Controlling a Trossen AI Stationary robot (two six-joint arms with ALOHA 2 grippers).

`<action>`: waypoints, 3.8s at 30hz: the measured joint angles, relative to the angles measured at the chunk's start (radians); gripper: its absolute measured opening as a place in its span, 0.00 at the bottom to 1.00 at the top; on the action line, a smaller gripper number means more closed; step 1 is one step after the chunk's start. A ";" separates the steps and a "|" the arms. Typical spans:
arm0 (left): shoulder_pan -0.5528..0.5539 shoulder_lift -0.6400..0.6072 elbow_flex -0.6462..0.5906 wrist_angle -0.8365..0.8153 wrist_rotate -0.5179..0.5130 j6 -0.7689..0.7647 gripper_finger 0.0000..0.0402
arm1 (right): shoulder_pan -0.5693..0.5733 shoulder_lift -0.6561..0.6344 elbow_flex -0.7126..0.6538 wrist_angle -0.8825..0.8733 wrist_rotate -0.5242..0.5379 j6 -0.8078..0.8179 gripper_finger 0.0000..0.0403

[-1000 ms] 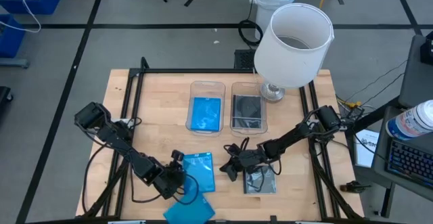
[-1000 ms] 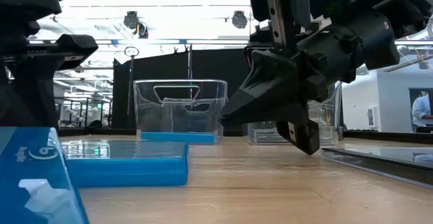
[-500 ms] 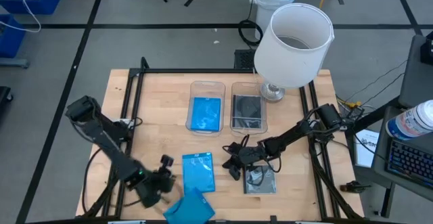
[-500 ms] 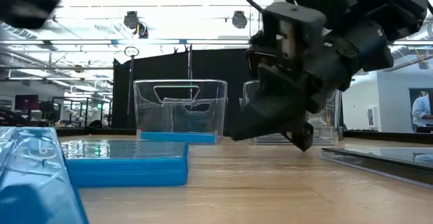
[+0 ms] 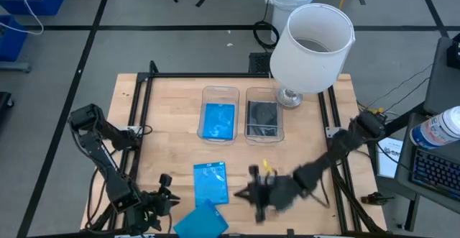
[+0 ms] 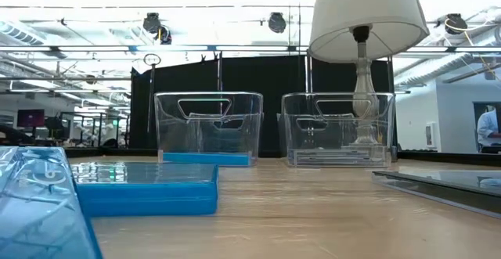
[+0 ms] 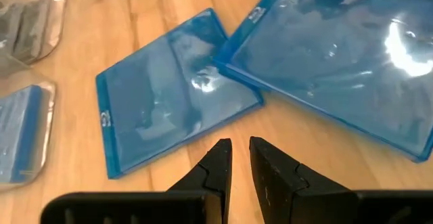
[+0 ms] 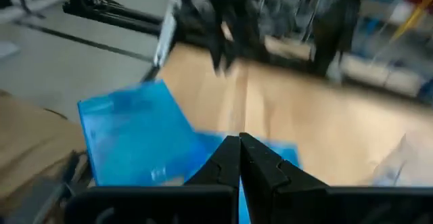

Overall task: Pick & place jewel cases by type
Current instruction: Put the blue cd case into the left transparent bin

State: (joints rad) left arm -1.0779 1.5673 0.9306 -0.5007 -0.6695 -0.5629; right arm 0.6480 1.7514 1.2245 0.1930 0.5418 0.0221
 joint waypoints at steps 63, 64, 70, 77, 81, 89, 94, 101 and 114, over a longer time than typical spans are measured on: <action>-0.168 0.513 0.653 -0.048 0.054 0.286 0.16 | 0.076 0.944 1.055 -0.227 0.058 -0.131 0.68; -0.167 0.536 0.684 -0.069 0.050 0.295 0.16 | 0.076 0.944 1.055 -0.228 0.058 -0.123 0.68; -0.160 0.626 0.790 -0.108 0.041 0.359 0.16 | 0.070 0.944 1.055 -0.236 0.037 -0.058 0.68; -0.128 0.649 0.799 -0.111 0.107 0.370 0.16 | 0.055 0.944 1.055 -0.273 0.028 0.017 0.68; -0.111 0.649 0.799 -0.115 0.144 0.390 0.18 | 0.045 0.944 1.055 -0.290 0.004 0.071 0.68; -0.087 0.649 0.799 -0.118 0.165 0.454 0.42 | 0.030 0.944 1.055 -0.286 -0.024 0.112 0.68; -0.098 0.666 0.801 -0.129 0.158 0.558 0.60 | 0.020 0.944 1.055 -0.288 -0.030 0.146 0.68; -0.144 0.739 0.797 -0.343 0.049 0.517 0.76 | -0.008 0.942 1.055 -0.290 -0.105 0.224 0.68; -0.165 0.741 0.806 -0.614 -0.065 0.325 0.79 | -0.029 0.936 0.978 -0.181 -0.179 0.301 0.68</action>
State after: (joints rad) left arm -1.2425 2.3082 1.7370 -1.1148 -0.7341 -0.2377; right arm 0.6191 2.6877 2.2021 0.0117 0.3632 0.3232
